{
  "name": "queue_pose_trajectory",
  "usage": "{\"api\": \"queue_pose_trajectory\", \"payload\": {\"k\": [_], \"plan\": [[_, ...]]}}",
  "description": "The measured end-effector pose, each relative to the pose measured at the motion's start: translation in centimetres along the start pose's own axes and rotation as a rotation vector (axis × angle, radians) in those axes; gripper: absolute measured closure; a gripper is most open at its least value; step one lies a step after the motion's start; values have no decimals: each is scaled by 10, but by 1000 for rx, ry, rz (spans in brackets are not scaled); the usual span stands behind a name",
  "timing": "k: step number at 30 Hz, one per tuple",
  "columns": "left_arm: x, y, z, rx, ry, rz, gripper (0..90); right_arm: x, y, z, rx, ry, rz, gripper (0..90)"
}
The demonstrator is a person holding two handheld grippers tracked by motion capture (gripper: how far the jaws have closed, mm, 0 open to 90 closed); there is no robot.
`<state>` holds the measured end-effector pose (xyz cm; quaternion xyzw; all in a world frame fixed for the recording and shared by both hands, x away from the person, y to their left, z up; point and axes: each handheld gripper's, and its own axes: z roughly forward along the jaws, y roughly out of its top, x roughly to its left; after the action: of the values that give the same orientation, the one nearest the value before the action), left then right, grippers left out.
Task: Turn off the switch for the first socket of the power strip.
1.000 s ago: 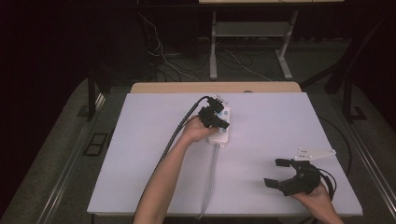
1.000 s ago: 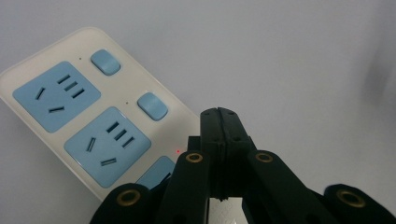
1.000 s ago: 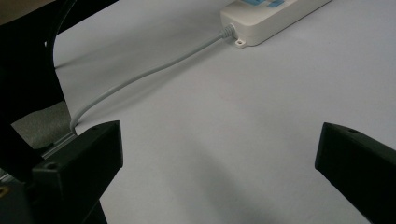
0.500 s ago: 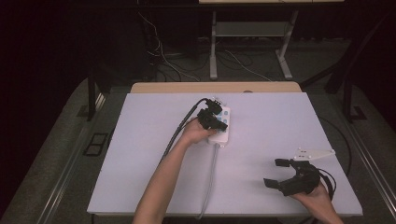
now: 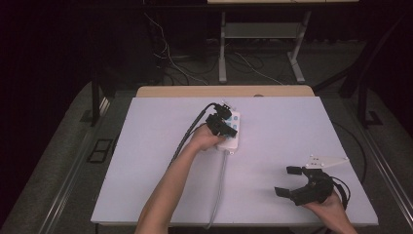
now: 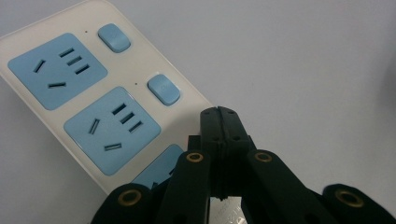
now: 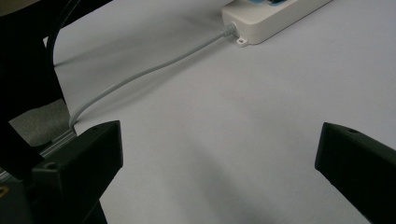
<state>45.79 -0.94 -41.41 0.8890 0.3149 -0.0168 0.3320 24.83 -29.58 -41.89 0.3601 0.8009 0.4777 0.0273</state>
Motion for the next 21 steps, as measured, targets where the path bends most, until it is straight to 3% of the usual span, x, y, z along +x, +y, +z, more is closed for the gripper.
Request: {"api": "queue_pose_trajectory", "payload": {"k": [10,14,21], "plan": [[-4,1,0,3,28,15,896,-1,0,-1,-2,-2,6,7],[-9,1,0,0,57,38,896,-1,0,-1,-2,-2,6,7],[-15,4,-16,-61,45,53,895,-2,0,-1,-6,0,7,6]]}}
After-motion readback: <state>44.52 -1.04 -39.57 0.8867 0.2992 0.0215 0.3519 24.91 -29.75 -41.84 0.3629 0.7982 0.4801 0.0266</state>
